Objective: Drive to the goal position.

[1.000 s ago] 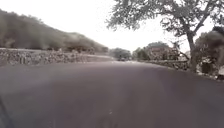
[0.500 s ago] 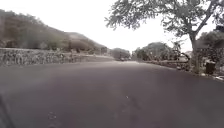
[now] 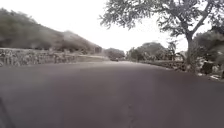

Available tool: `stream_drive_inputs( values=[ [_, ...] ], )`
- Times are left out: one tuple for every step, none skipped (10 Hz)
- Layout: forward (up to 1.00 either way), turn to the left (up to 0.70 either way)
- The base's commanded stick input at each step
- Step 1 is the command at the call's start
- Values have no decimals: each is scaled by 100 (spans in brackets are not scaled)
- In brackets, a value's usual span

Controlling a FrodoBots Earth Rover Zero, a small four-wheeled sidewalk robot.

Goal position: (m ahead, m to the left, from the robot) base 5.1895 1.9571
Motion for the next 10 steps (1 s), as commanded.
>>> stream_drive_inputs(
  values=[
    [70, 0],
    [70, 0],
    [70, 0],
    [70, 0],
    [70, 0],
    [70, 0],
    [70, 0],
    [70, 0],
    [70, 0],
    [70, 0]
  ],
)
